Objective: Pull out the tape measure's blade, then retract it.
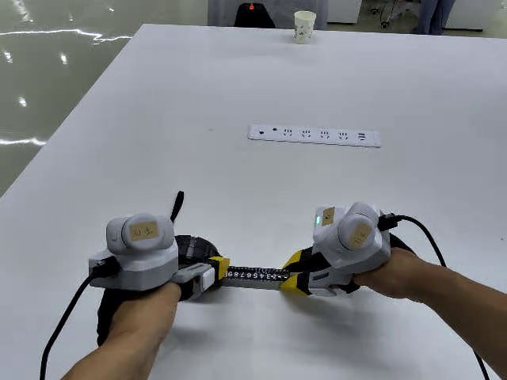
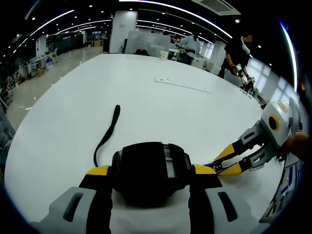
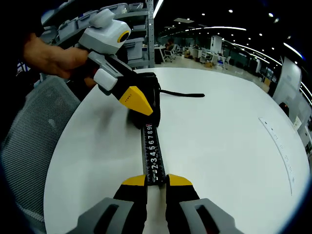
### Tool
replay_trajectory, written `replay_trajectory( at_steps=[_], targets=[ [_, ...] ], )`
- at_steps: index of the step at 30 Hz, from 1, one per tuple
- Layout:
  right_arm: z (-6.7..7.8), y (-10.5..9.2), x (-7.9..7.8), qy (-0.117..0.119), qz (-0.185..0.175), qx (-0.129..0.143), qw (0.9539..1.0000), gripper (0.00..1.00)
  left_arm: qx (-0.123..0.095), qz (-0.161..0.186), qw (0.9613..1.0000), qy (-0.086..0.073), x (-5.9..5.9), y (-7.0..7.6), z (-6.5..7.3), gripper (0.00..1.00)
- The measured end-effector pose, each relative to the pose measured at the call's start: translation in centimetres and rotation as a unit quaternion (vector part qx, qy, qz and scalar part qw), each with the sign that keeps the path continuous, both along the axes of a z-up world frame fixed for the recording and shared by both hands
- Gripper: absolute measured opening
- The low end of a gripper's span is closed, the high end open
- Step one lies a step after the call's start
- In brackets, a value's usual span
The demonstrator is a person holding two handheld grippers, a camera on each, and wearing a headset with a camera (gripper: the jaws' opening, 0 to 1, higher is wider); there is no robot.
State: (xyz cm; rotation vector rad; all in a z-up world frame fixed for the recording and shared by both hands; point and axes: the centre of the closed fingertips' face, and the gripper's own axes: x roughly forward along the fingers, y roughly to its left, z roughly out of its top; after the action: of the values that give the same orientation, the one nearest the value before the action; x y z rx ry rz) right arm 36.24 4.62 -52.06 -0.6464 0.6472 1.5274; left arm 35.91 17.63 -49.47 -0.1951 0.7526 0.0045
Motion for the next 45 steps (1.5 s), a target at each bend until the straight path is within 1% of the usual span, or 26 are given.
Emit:
replay_trajectory(
  at_steps=[13,35,45],
  targets=[
    [0.0,2.5,-0.5,0.001,0.008,0.007,0.9999,0.1,-0.006,-0.001,1.0,0.002,0.0,0.0,0.0,0.58],
    [0.0,5.6,-1.1,0.001,0.021,0.014,0.9997,0.11,-0.013,-0.004,0.9999,0.005,-0.1,-0.1,0.1,0.59],
    [0.0,7.4,-1.5,-0.002,0.025,0.022,0.9995,0.11,-0.016,-0.004,0.9999,0.006,-0.1,-0.2,0.1,0.59]
  ],
)
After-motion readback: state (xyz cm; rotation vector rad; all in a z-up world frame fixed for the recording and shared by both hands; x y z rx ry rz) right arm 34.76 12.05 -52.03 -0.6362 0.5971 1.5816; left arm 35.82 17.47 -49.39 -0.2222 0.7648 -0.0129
